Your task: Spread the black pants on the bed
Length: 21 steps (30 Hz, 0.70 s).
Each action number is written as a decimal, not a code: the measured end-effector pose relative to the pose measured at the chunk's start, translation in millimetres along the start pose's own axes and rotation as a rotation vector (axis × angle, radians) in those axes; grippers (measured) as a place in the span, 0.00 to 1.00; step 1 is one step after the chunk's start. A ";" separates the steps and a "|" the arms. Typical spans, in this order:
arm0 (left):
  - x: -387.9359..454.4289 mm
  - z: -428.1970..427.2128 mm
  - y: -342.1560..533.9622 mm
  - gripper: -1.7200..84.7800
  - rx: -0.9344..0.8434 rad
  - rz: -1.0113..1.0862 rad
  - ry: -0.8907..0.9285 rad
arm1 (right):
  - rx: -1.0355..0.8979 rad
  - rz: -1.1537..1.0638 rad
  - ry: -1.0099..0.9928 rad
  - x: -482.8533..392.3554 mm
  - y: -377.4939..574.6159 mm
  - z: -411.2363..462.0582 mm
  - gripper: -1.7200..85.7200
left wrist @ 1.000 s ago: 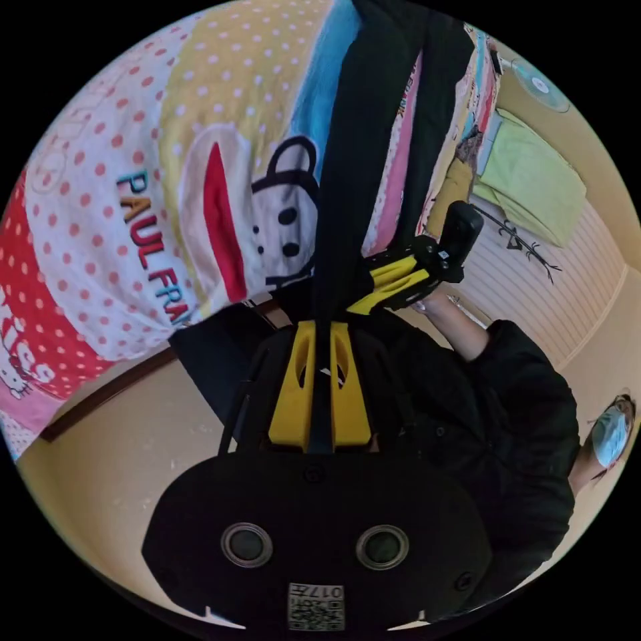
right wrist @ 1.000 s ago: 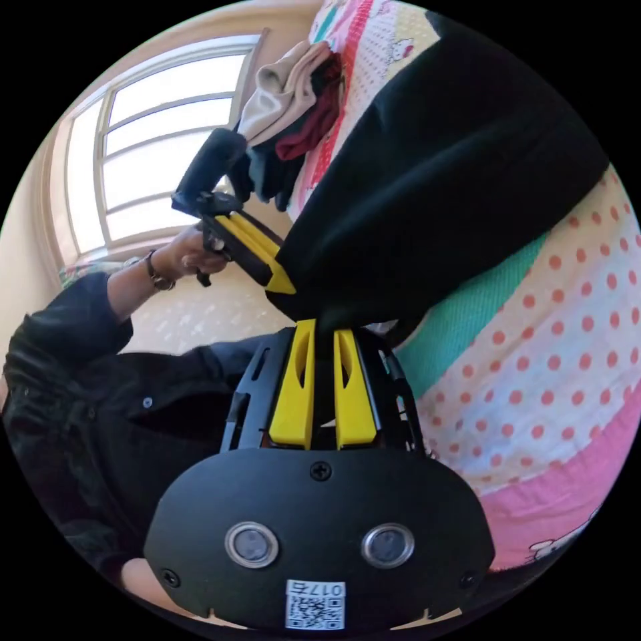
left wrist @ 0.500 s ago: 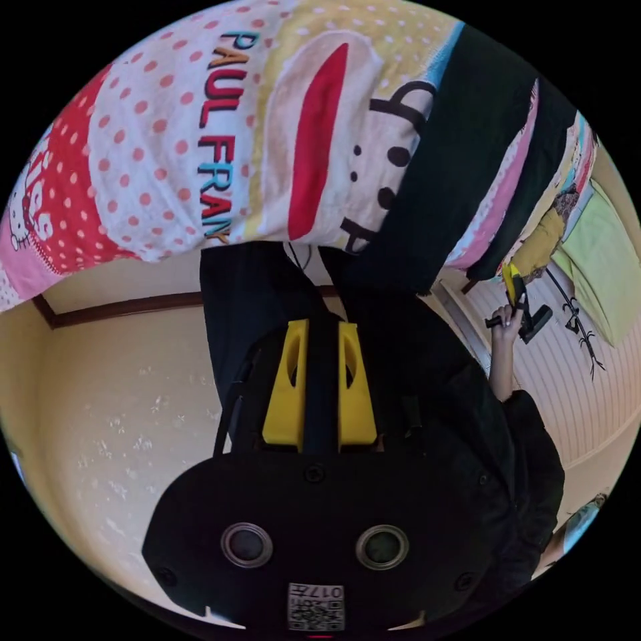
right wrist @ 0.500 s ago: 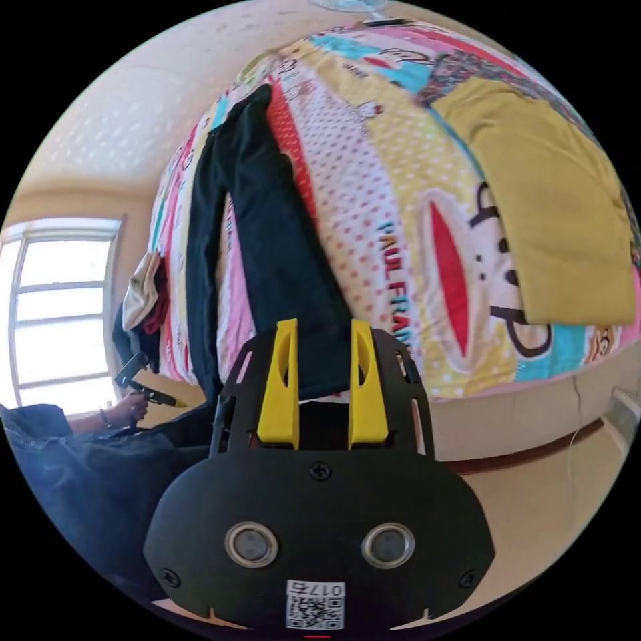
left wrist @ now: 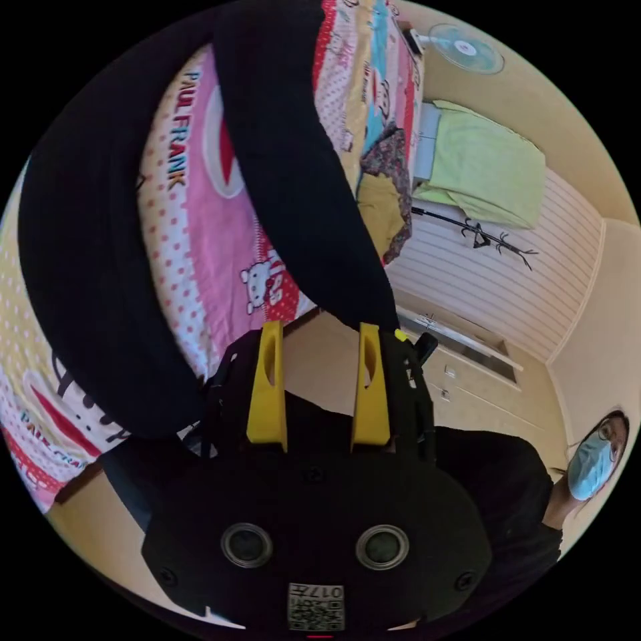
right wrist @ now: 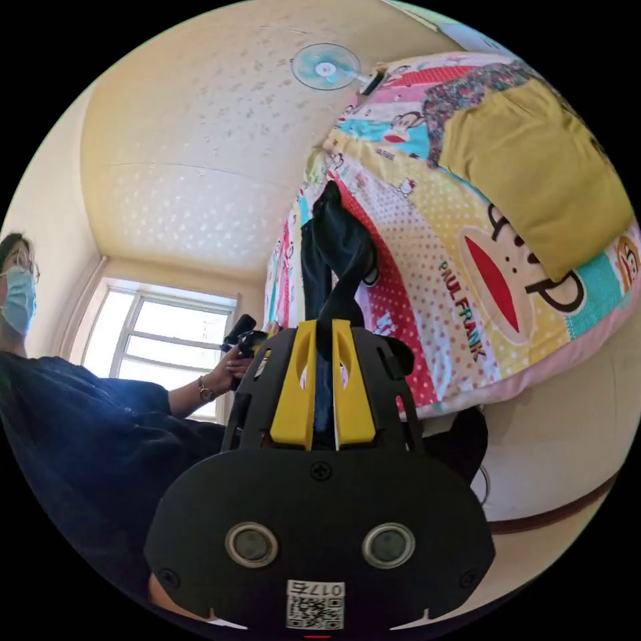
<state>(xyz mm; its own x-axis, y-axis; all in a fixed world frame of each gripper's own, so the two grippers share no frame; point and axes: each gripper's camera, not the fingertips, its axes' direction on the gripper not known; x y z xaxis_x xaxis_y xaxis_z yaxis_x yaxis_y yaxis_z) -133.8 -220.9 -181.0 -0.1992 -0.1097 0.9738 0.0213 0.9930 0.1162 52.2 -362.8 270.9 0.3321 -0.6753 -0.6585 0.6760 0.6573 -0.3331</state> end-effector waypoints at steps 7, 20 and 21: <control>61.2 32.0 33.5 0.20 -0.130 0.093 -0.130 | -0.368 -0.310 -0.051 -111.6 11.6 73.9 0.06; -33.9 -69.2 173.5 0.06 0.076 0.010 0.119 | -0.924 -0.341 -0.092 -38.3 -124.7 175.1 0.13; -36.3 -72.0 176.8 0.06 0.081 0.016 0.128 | -0.839 -0.325 -0.050 -24.0 -171.1 190.8 0.14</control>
<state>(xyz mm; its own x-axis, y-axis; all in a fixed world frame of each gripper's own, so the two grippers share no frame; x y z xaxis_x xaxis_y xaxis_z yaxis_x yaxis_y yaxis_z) -52.2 -44.5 -181.7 -0.0725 -0.0929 0.9930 -0.0571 0.9944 0.0888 54.1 -522.9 472.5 0.2500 -0.8715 -0.4219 0.0461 0.4460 -0.8938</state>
